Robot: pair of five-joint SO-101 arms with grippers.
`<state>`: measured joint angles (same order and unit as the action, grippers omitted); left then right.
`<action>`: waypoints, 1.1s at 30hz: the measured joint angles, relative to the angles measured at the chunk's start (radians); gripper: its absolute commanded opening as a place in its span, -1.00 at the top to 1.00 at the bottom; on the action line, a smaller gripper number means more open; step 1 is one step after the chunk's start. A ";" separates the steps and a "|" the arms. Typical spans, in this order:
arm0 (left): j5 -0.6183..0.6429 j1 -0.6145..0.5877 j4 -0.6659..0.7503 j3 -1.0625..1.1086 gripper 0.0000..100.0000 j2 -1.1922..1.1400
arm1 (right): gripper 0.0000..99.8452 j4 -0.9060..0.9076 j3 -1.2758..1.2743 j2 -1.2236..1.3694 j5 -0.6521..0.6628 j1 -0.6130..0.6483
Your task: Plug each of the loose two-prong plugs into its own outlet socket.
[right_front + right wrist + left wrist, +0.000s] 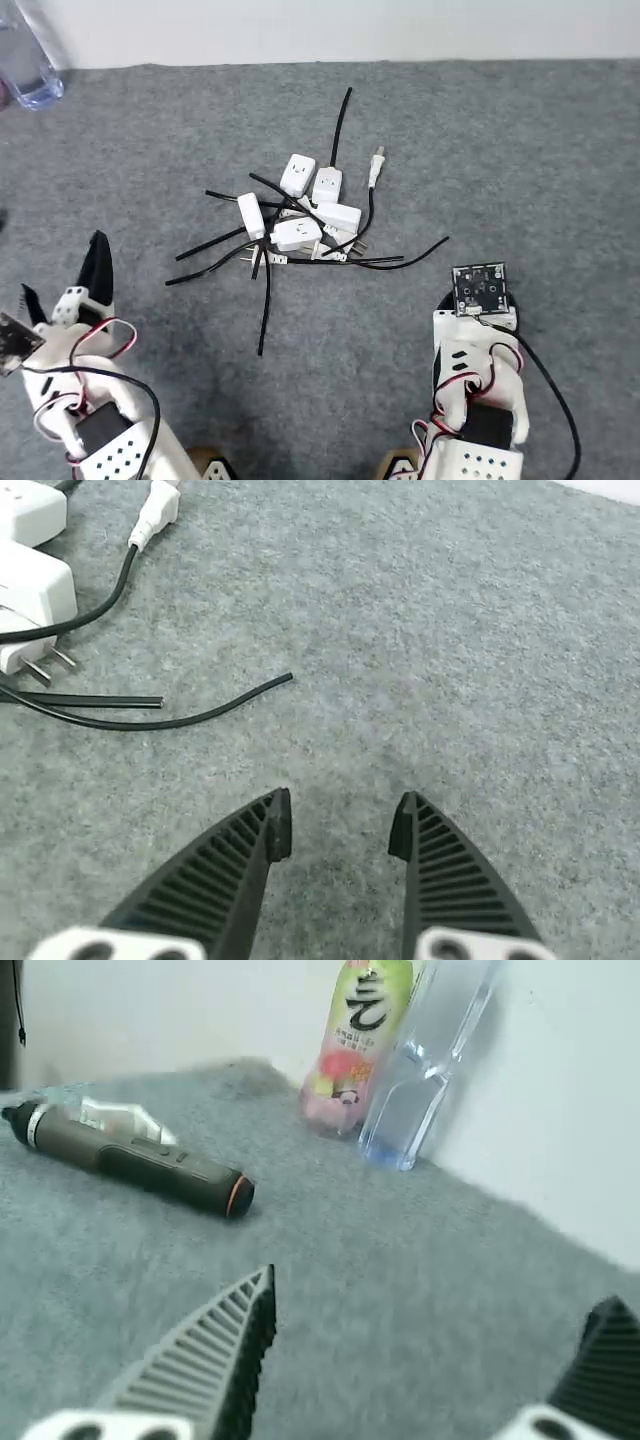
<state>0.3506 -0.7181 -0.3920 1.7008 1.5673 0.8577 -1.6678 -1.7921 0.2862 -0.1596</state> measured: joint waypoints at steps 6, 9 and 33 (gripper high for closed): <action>-0.166 0.120 -0.195 0.000 0.10 0.000 | 0.64 0.000 0.000 0.000 0.000 0.000; -0.362 0.253 -0.301 0.000 0.10 0.000 | 0.64 0.000 0.000 0.000 0.000 0.000; -0.634 0.390 -0.451 0.000 0.10 0.000 | 0.64 0.000 0.000 0.000 0.000 0.000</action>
<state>-0.2831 -0.3284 -0.8431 1.7008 1.5673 0.8577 -1.6678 -1.7921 0.2862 -0.1596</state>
